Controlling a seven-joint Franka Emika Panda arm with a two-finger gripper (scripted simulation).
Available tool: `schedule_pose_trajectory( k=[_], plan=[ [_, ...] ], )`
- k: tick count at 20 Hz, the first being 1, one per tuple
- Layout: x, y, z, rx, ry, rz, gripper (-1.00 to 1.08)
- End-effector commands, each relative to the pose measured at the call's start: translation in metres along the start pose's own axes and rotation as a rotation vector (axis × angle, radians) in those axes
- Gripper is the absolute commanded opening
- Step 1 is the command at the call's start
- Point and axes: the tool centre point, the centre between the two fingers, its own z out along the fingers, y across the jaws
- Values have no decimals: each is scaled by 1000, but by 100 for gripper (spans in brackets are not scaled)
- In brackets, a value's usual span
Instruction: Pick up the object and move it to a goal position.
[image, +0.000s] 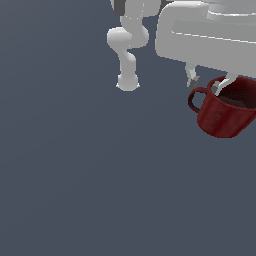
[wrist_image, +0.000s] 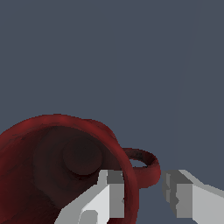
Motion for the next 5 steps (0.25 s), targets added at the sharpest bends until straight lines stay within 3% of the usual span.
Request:
schedule_pose_trajectory(
  k=[1, 5],
  plan=[
    [0, -1, -4, 3, 2, 0, -100],
    [0, -2, -4, 3, 2, 0, -100]
  ],
)
